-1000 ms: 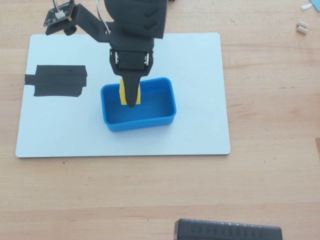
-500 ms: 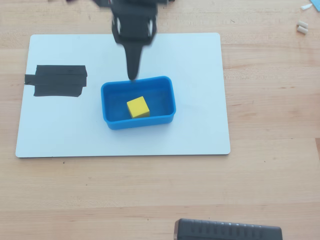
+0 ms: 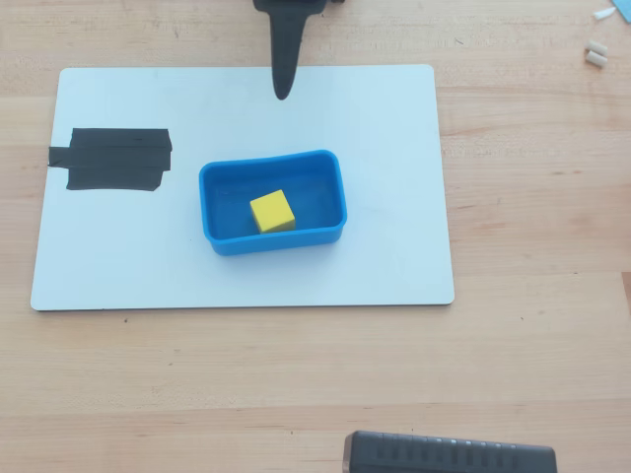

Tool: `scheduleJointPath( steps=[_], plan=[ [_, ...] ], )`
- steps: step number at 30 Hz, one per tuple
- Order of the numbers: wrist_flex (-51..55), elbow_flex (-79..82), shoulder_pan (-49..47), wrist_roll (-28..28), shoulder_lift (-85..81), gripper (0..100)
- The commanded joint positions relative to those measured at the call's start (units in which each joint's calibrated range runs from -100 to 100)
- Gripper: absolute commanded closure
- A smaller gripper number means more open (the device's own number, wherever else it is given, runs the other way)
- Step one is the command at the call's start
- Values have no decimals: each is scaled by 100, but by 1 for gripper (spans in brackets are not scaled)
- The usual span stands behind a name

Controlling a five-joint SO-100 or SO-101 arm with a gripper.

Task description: Pick up yellow cube and drop it in the blue rectangular bin

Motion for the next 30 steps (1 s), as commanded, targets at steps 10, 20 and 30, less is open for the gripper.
scheduleJointPath(
  steps=[10,20,30],
  plan=[
    [-161,1822,-193,-44,-1884,100],
    [62,1995,21,-10,-1874,100],
    [103,1986,133,-29,-1874,100]
  ],
)
